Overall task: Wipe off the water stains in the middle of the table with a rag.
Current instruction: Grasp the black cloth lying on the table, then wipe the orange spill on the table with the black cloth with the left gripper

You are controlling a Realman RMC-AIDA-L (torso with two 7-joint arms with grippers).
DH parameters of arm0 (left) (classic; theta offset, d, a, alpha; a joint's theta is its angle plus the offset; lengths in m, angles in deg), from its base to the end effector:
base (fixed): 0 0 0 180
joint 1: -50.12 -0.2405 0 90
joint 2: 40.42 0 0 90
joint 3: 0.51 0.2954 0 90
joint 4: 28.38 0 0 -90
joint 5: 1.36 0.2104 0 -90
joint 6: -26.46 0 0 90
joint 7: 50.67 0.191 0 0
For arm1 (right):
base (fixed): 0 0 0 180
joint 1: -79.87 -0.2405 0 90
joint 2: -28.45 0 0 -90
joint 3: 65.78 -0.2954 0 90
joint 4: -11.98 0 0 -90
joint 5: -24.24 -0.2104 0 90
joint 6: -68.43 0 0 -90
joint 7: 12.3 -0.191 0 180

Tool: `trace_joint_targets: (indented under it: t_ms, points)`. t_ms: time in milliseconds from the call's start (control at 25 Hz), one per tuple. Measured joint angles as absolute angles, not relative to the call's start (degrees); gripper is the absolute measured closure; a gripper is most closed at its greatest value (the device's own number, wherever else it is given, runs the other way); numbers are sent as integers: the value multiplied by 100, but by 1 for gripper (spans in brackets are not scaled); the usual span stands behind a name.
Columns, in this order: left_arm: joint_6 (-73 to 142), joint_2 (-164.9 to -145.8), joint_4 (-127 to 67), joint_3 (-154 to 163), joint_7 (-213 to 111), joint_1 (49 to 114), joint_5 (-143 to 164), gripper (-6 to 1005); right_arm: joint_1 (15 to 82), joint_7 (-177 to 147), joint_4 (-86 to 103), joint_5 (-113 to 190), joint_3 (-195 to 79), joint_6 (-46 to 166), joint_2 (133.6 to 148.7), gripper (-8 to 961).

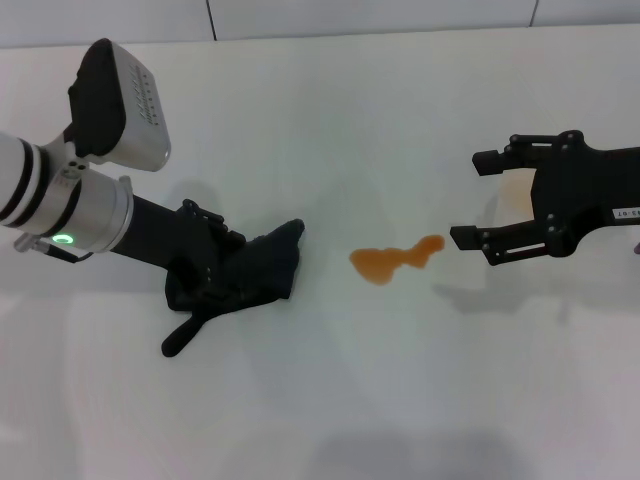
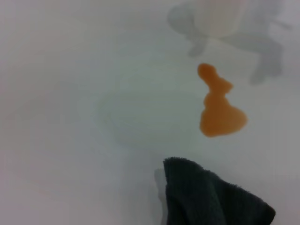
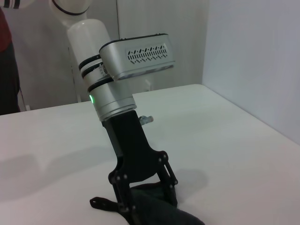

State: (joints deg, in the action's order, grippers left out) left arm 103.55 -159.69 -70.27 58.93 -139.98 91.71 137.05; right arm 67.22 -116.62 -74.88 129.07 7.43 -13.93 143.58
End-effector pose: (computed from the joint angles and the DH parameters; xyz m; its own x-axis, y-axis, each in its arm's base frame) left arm -0.2705 0.3993 -0.1054 0.9700 0.2069 -0.1278 0.1867 -0.9703 -0.1535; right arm 0.2100 0.3297 -0.0087 0.9479 -0.1422 -0.2852 -0.2294 -0.9257 -0.3009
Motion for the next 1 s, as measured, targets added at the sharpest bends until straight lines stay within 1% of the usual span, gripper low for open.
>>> trace_joint_targets:
  t_ms: [200,400,600,720,920,1000]
  points:
    - [10080,-15977,-6883,6120,-14016,9199,13641,204,6721,-11662,-7485,12899,740,-1391,14358,84]
    - [9882,-15989,-6849,6342,-14119,9216,13544,396,6721,-11662,-7485,12859,733,-1391,14358,84]
    - [9899,-15973,-6866,6400,-14098,9212,13381,632,6721,-11662,-7494,12815,725,-1391,14358,84]
    - [9975,-15957,-6879,6395,-14096,9214,13318,819,6721,-11662,-7496,12815,721,-1387,14358,84]
    - [10119,-15951,-6945,6357,-14027,9227,13266,868,6721,-11662,-7485,12815,715,-1373,14358,84]
    - [10114,-15951,-7005,6334,-14011,9222,13251,868,6721,-11660,-7477,12815,715,-1370,14358,84]
